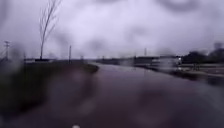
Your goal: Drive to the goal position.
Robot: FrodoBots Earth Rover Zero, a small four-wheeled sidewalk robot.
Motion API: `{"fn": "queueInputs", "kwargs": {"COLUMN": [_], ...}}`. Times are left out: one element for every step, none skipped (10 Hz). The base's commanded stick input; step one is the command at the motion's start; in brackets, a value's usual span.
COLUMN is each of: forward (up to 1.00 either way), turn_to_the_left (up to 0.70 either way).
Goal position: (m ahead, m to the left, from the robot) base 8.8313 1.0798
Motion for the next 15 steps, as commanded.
{"fn": "queueInputs", "kwargs": {"forward": [0.7, 0.7, 0.7, 0.7, 0.7, 0.7, 0.7, 0.7, 0.7, 0.7, 0.7, 0.7, 0.7, 0.7, 0.7], "turn_to_the_left": [0.0, 0.0, 0.0, -0.01, -0.2, -0.35, -0.21, -0.01, 0.0, 0.0, 0.0, 0.0, 0.0, 0.0, 0.0]}}
